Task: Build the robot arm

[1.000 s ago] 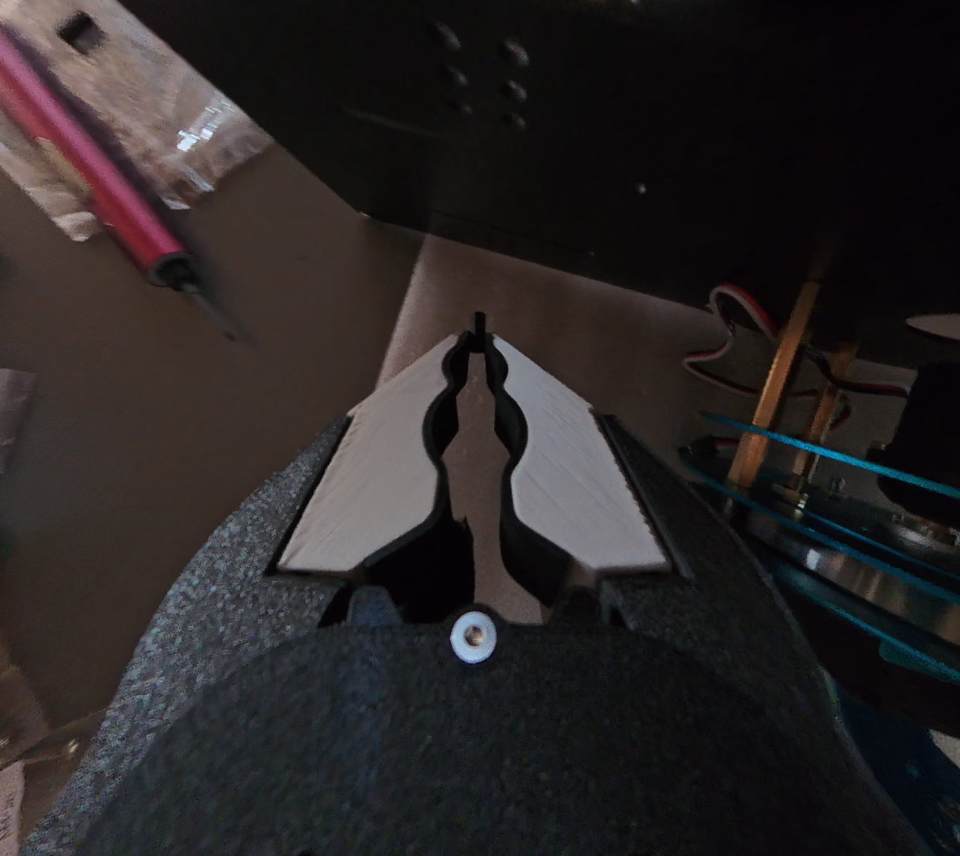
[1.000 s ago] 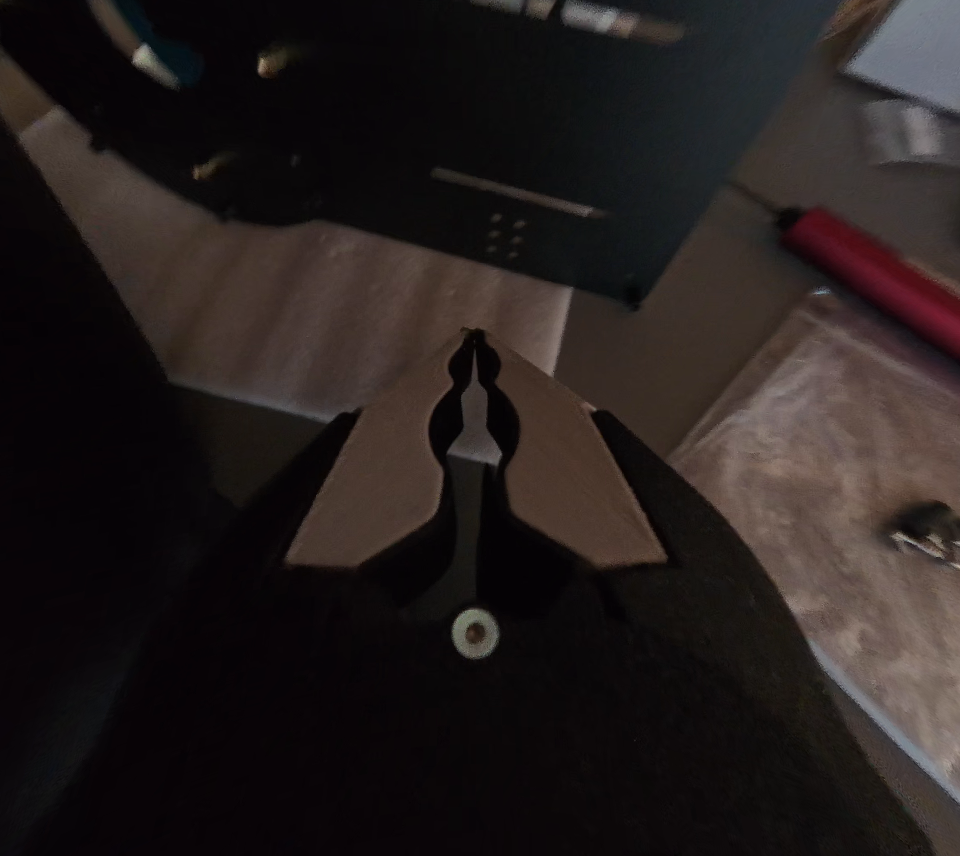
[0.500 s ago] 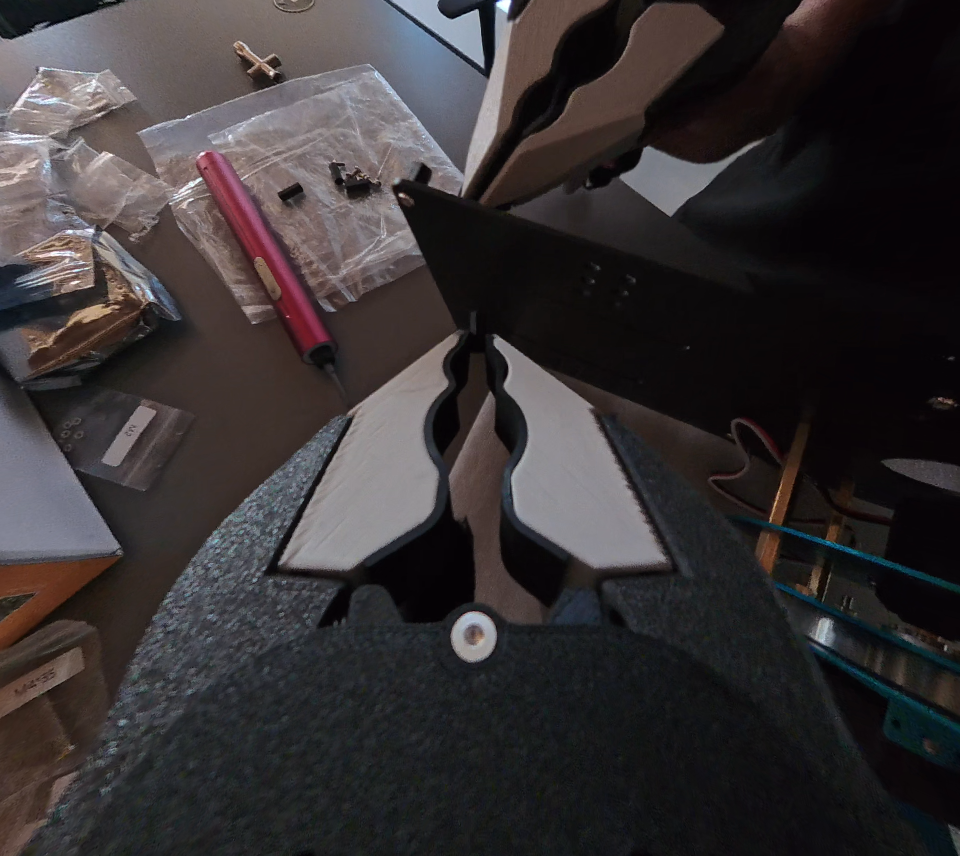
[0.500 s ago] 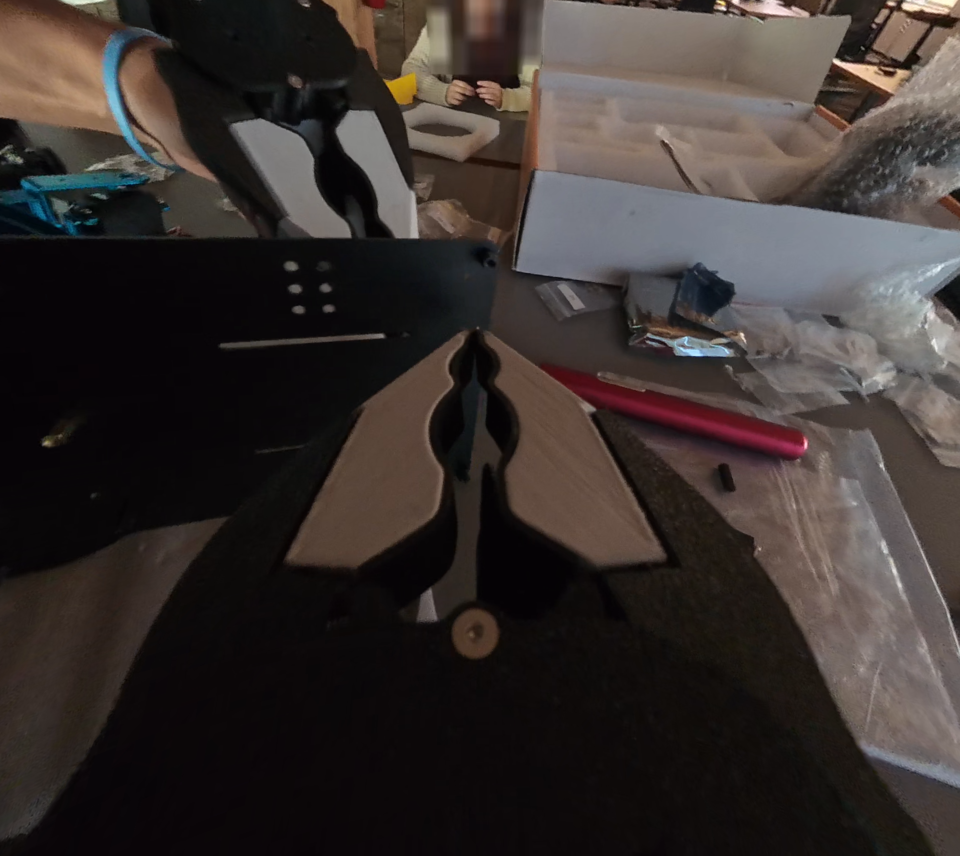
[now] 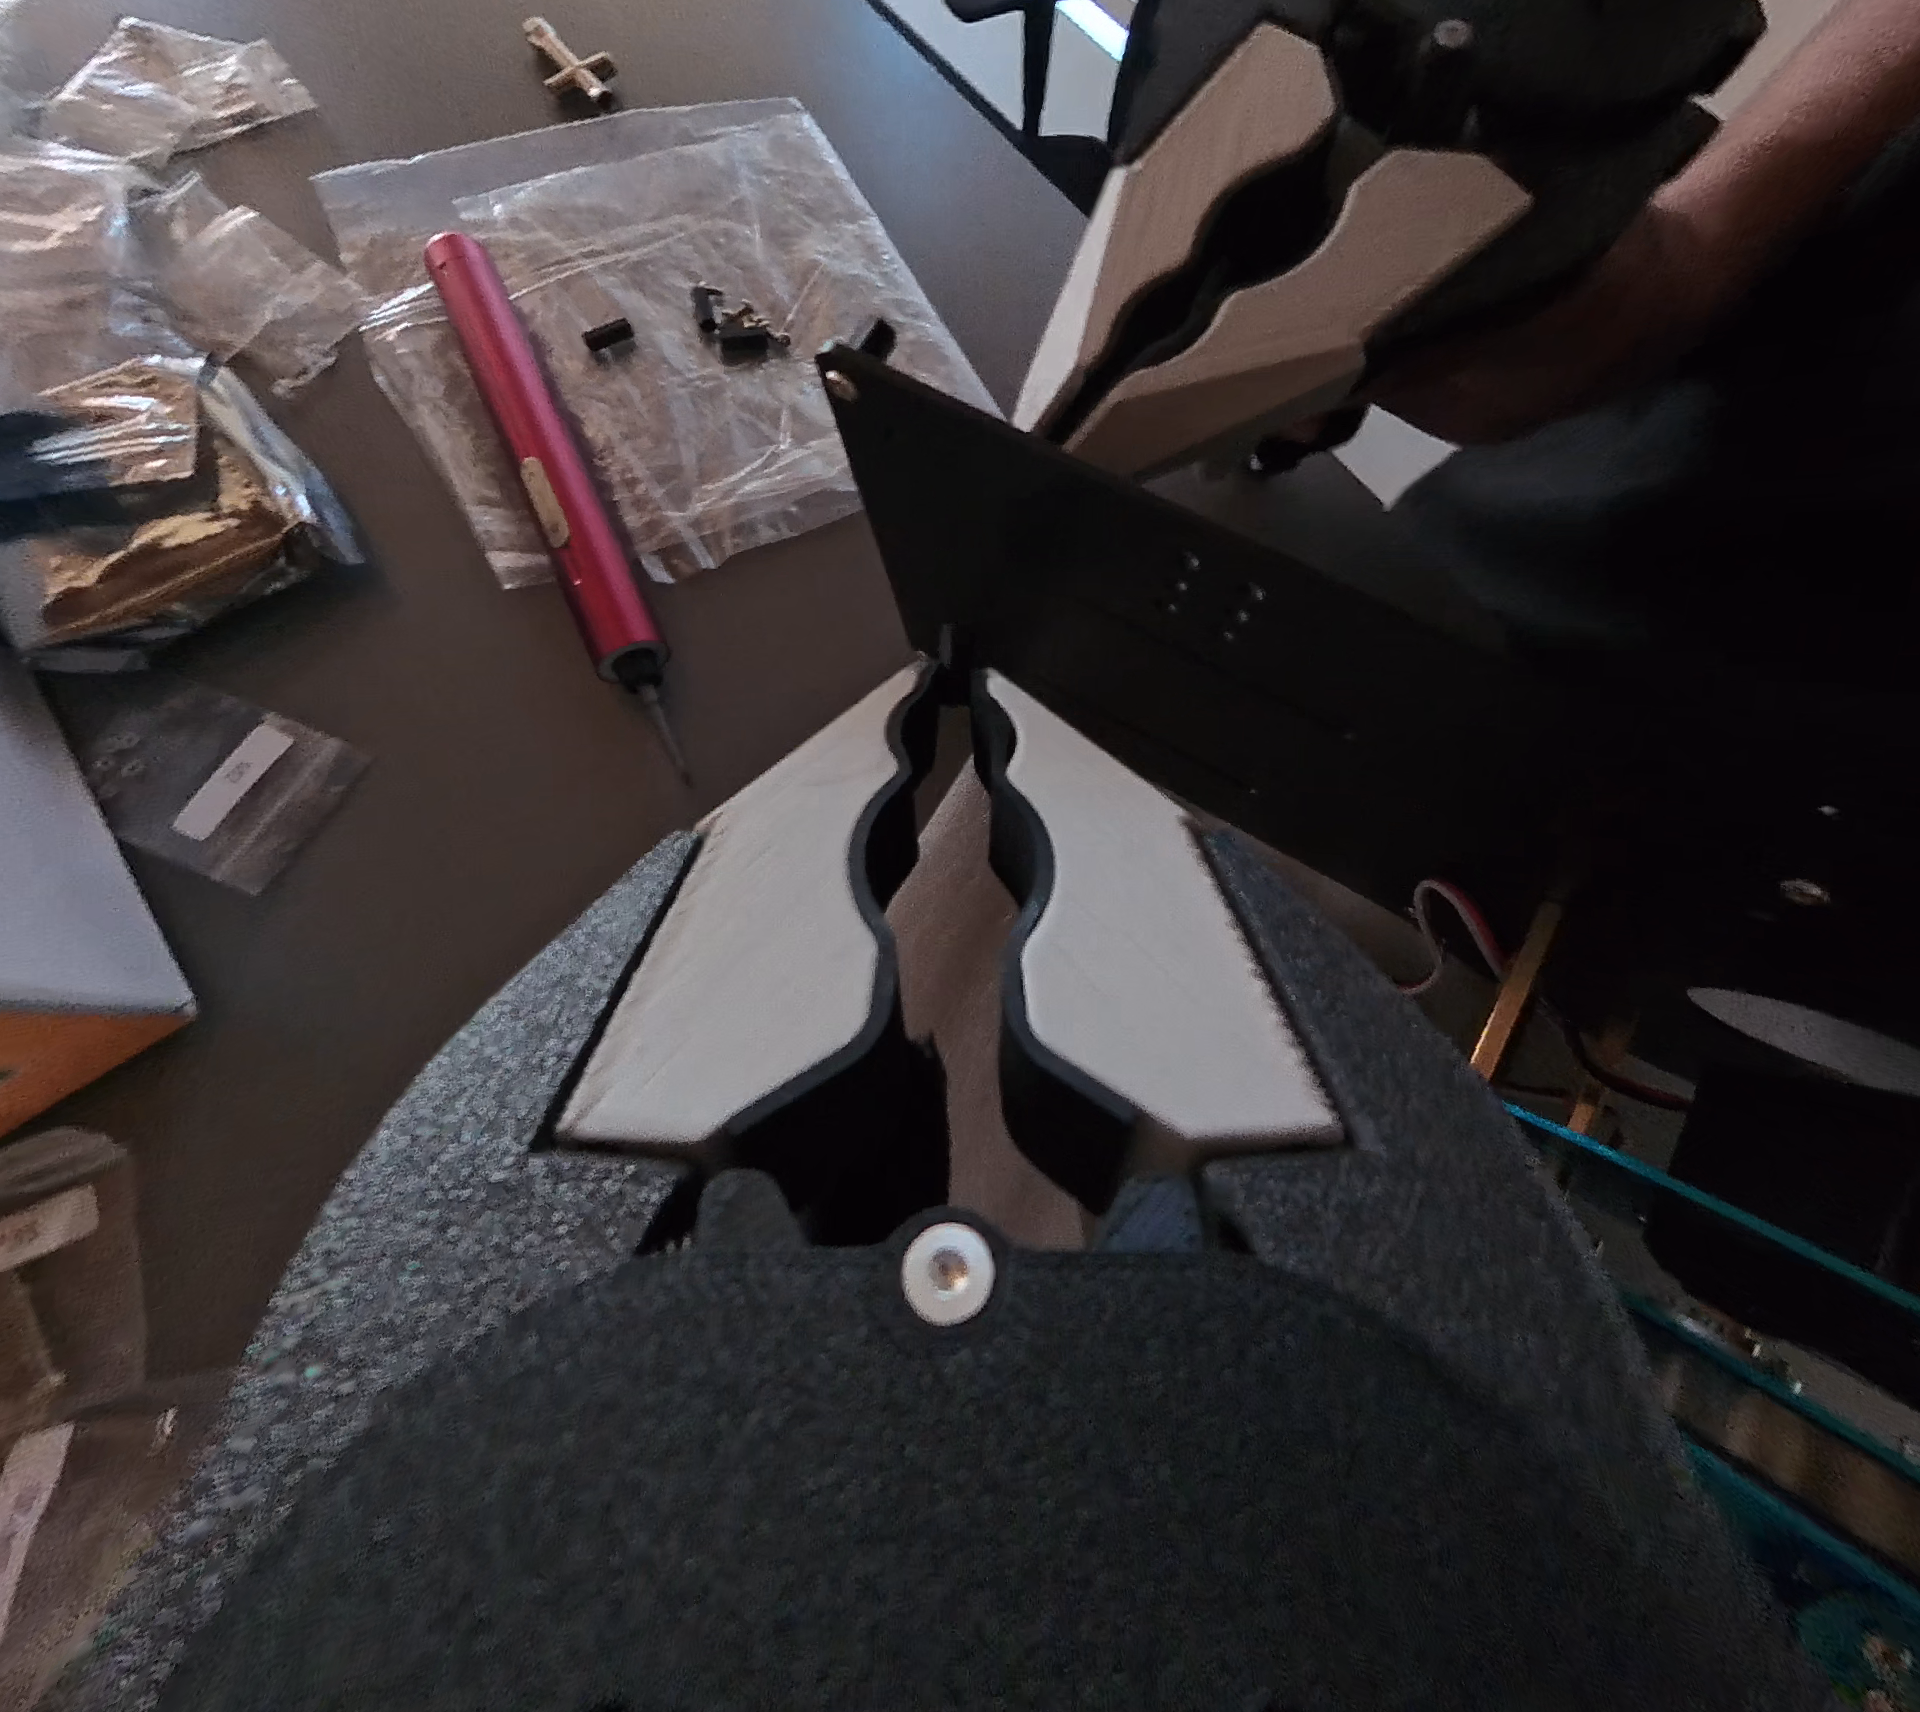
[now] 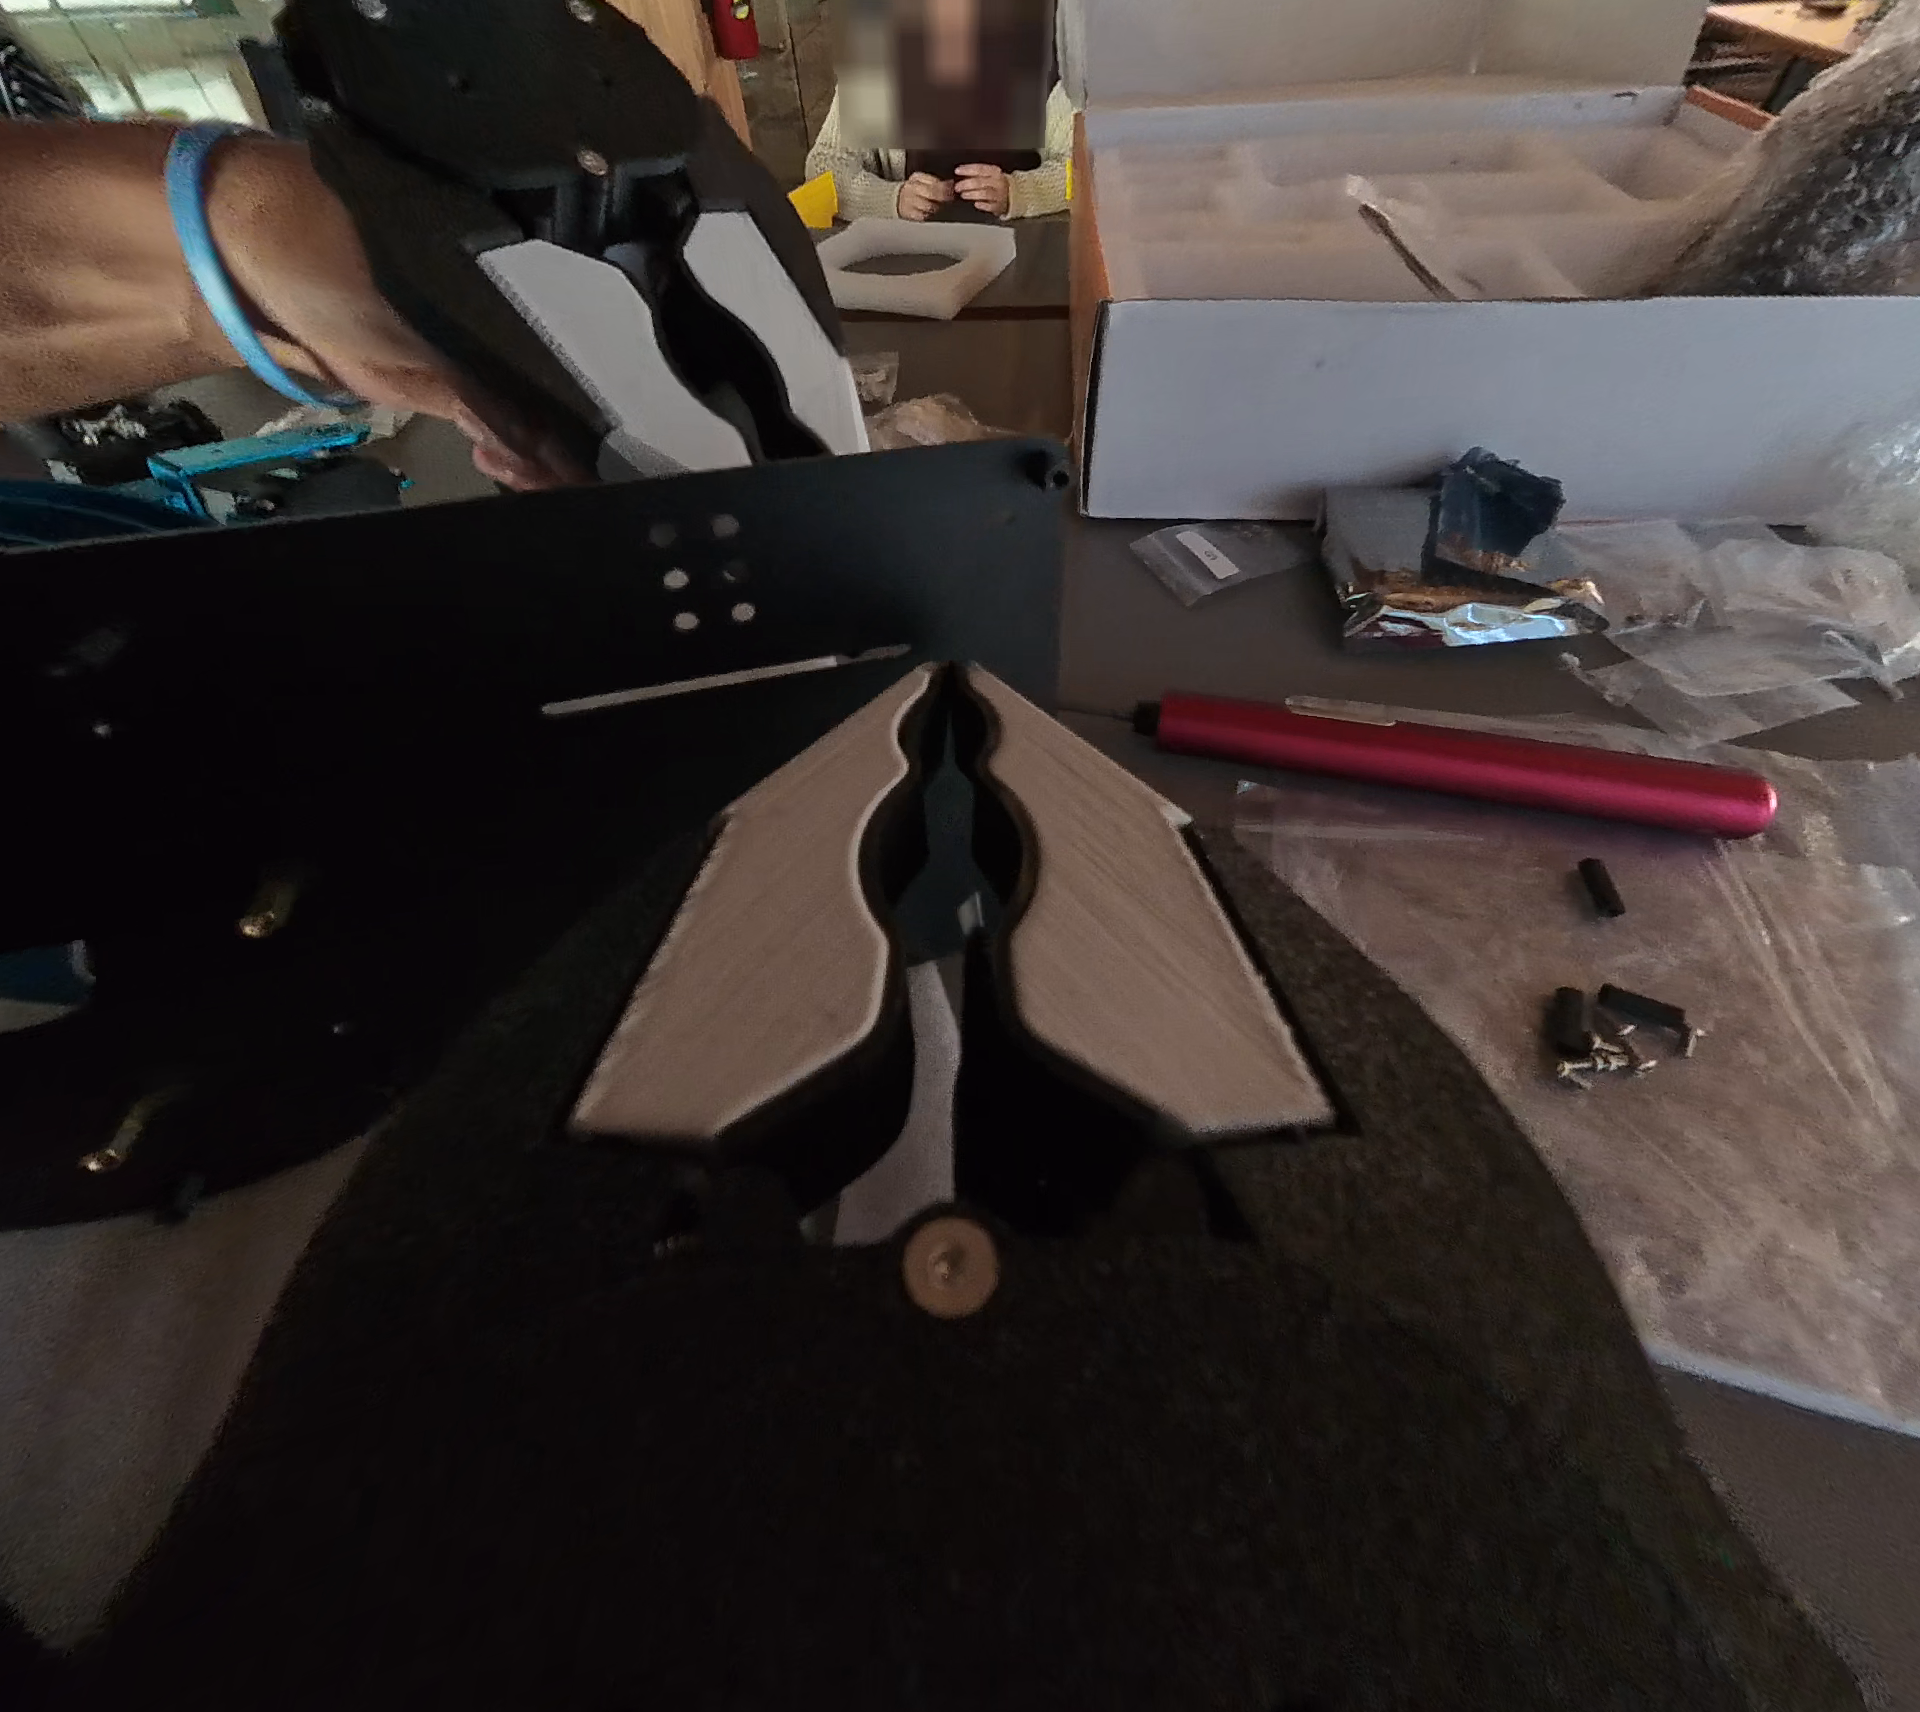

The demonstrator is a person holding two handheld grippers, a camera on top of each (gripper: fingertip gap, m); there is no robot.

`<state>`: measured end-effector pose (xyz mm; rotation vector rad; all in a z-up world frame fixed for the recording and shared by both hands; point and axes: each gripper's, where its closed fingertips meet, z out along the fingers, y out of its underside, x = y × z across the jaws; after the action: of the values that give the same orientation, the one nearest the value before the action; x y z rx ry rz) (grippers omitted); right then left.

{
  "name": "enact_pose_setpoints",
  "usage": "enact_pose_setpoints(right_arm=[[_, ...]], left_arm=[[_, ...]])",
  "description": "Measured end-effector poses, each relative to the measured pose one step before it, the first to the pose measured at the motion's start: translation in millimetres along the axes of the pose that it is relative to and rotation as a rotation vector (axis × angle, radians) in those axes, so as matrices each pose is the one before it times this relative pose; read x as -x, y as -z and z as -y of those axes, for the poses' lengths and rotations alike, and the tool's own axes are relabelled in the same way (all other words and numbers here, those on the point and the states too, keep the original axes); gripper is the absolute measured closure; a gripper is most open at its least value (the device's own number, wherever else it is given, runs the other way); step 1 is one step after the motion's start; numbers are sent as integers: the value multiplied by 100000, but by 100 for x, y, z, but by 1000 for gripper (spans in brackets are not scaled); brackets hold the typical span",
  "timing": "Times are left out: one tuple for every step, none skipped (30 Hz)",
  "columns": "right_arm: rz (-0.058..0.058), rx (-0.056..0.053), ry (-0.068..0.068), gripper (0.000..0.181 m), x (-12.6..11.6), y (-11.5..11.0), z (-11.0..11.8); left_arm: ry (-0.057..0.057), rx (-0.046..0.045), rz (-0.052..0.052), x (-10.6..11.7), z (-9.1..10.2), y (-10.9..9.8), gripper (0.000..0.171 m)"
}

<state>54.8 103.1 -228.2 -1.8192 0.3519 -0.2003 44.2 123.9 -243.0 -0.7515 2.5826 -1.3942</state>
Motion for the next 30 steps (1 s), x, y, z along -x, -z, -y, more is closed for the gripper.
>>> enact_pose_setpoints(right_arm=[[-38,-287,-1977,181,172,-66,-20],[-181,-485,-2233,181,176,-59,32],[-143,-1099,-1405,181,194,-44,146],[19,-329,82,181,198,-75,102],[-1886,382,1767,181,-204,112,45],[-1940,273,1483,181,-394,430,34],[105,1254,784,181,-350,654,-196],[890,5570,2034,181,-492,654,-1052],[1931,10809,2973,181,-513,602,-2182],[5567,8200,2535,181,-16,619,-2129],[5384,2923,1161,181,159,747,-1517],[5835,1185,865,178,430,737,-1164],[6380,805,555,172,730,602,-785],[5334,-1030,312,165,851,381,-297],[4863,-1042,1712,166,931,73,-259],[-1347,1241,2132,166,16,-136,-496],[-3164,2534,749,168,-237,-309,-571],[-2178,2462,-1748,168,-97,-406,-356],[-2237,293,-3927,168,-50,-403,30],[-1361,-1405,-4169,166,199,-401,250],[-6115,414,-4455,166,-454,-344,-62],[-5391,-258,-3296,164,-301,-217,-17],[-2767,-1942,-2662,164,105,-132,213],[-4589,-392,-3414,164,-222,-65,15],[-3218,215,-2825,163,-83,-89,-72],[-3435,-25,-2474,164,-154,-111,-130],[-2819,-1364,-1722,166,-87,-16,105],[-2352,-954,-836,166,-23,-38,63],[-3226,151,-255,167,-181,17,-60],[-2168,-106,-193,167,-3,-5,-35]], left_arm=[[2219,-180,1589,123,13,158,167],[1806,-509,1512,74,50,148,167],[1242,-615,1064,-50,69,93,166],[844,113,867,-127,-28,28,167],[550,1156,1346,-79,-165,-25,167],[213,2413,2121,-10,-341,-63,167],[-467,3249,2903,33,-485,-54,167],[-1119,3550,3585,78,-545,22,167],[-1036,3128,3577,54,-536,92,167],[-437,2359,2898,-41,-462,165,167],[-263,1355,2668,-60,-321,216,167],[-312,511,2021,-139,-192,207,167],[-247,439,1060,-237,-172,171,167],[-507,1254,1159,-177,-258,110,167],[-1177,2615,1638,-101,-447,41,167],[-1700,3758,1351,-151,-540,-36,167],[-2072,3975,701,-220,-496,-72,167],[-1960,3198,699,-111,-320,-97,167],[-1078,2477,631,38,-241,-160,167],[-118,2013,119,101,-231,-226,167],[35,1359,-539,64,-179,-252,167],[-519,1131,-400,113,-190,-225,167],[-623,1217,267,281,-240,-191,167],[275,916,-298,251,-171,-163,167],[791,21,-394,220,0,-136,167],[429,-630,-74,156,128,-91,167],[54,-559,-354,-9,150,-63,167],[-191,-43,-39,-55,85,-77,167],[-512,385,479,-51,0,-79,167],[-594,479,386,-110,-21,-83,167]])
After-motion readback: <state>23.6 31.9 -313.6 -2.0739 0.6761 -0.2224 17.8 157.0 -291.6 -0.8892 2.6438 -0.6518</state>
